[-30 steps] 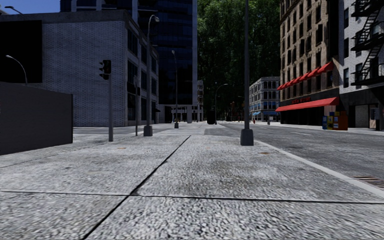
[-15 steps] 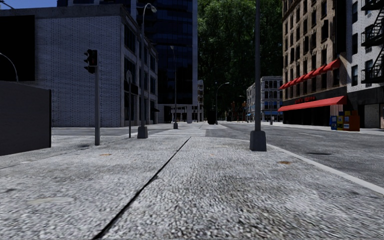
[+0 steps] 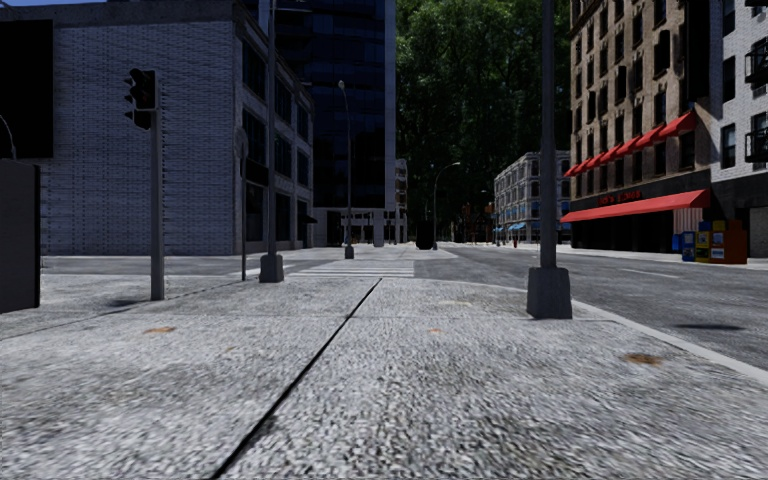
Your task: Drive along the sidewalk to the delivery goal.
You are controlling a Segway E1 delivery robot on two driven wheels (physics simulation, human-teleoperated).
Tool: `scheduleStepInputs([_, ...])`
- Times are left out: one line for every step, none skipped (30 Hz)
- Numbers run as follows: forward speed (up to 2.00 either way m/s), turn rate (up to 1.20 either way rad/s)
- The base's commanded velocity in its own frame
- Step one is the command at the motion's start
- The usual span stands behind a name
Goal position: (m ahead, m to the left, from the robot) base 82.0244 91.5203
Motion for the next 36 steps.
scheduleStepInputs([2.00,0.00])
scheduleStepInputs([2.00,0.00])
scheduleStepInputs([2.00,0.00])
scheduleStepInputs([2.00,0.00])
scheduleStepInputs([2.00,0.00])
scheduleStepInputs([2.00,0.00])
scheduleStepInputs([2.00,0.00])
scheduleStepInputs([2.00,0.00])
scheduleStepInputs([2.00,0.00])
scheduleStepInputs([2.00,0.00])
scheduleStepInputs([2.00,0.00])
scheduleStepInputs([2.00,0.00])
scheduleStepInputs([2.00,0.00])
scheduleStepInputs([2.00,0.00])
scheduleStepInputs([2.00,0.00])
scheduleStepInputs([2.00,0.00])
scheduleStepInputs([2.00,0.00])
scheduleStepInputs([2.00,0.00])
scheduleStepInputs([2.00,0.00])
scheduleStepInputs([2.00,0.00])
scheduleStepInputs([2.00,0.00])
scheduleStepInputs([2.00,0.00])
scheduleStepInputs([2.00,0.00])
scheduleStepInputs([2.00,0.00])
scheduleStepInputs([2.00,0.00])
scheduleStepInputs([2.00,0.00])
scheduleStepInputs([2.00,0.00])
scheduleStepInputs([2.00,0.00])
scheduleStepInputs([2.00,0.00])
scheduleStepInputs([2.00,0.00])
scheduleStepInputs([2.00,0.00])
scheduleStepInputs([2.00,0.00])
scheduleStepInputs([2.00,0.00])
scheduleStepInputs([2.00,0.00])
scheduleStepInputs([2.00,0.00])
scheduleStepInputs([2.00,0.00])
